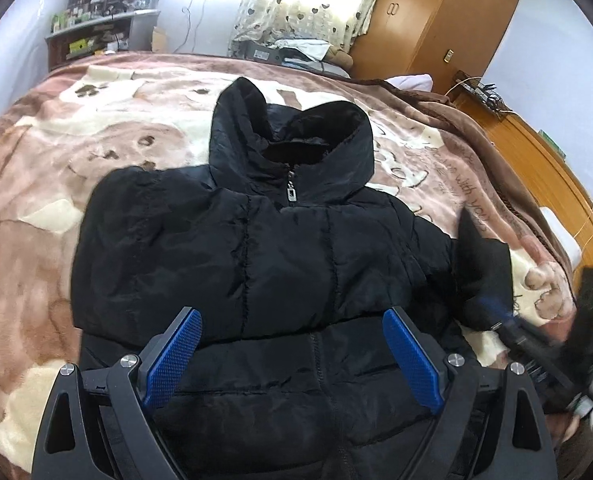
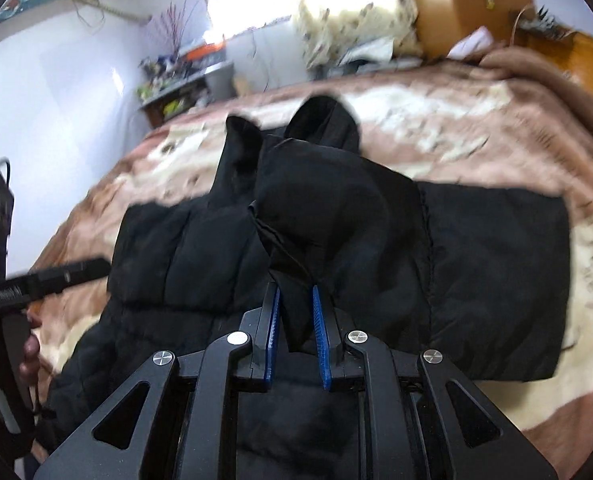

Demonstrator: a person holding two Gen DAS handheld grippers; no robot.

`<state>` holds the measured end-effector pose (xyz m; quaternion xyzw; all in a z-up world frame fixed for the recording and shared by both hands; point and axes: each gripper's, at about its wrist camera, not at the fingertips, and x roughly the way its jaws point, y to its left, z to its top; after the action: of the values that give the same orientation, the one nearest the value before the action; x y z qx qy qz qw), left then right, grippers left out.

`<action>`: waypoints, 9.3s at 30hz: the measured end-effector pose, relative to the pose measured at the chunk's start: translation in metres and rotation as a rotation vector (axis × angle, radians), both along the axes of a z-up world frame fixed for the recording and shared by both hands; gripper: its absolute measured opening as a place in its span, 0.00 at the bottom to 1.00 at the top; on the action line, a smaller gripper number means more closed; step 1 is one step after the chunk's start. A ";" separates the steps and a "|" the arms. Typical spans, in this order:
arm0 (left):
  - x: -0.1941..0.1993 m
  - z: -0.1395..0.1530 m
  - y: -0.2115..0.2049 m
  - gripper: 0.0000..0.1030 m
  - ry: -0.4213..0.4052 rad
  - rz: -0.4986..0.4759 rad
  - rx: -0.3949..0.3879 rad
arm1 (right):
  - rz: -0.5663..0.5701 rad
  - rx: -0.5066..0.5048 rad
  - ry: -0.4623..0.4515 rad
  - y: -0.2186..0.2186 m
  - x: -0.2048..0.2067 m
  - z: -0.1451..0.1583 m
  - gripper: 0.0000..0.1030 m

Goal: Fold large clothes

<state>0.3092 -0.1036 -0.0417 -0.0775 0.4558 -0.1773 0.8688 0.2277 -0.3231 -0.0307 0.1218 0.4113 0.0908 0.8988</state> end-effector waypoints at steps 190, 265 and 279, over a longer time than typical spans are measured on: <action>-0.209 -0.057 0.172 0.19 0.371 -0.010 0.057 | -0.169 0.042 0.317 -0.059 -0.235 -0.023 0.18; 0.375 -0.093 0.021 0.19 0.389 0.008 -0.006 | 0.014 0.250 0.358 -0.074 0.328 -0.075 0.20; 0.293 -0.008 0.036 0.12 0.110 -0.005 0.060 | 0.069 -0.180 0.077 -0.039 0.255 -0.003 0.13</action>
<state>0.6027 -0.0676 -0.0493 -0.0600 0.5083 -0.1614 0.8438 0.4823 -0.3621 -0.0338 0.0295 0.4558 0.0797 0.8860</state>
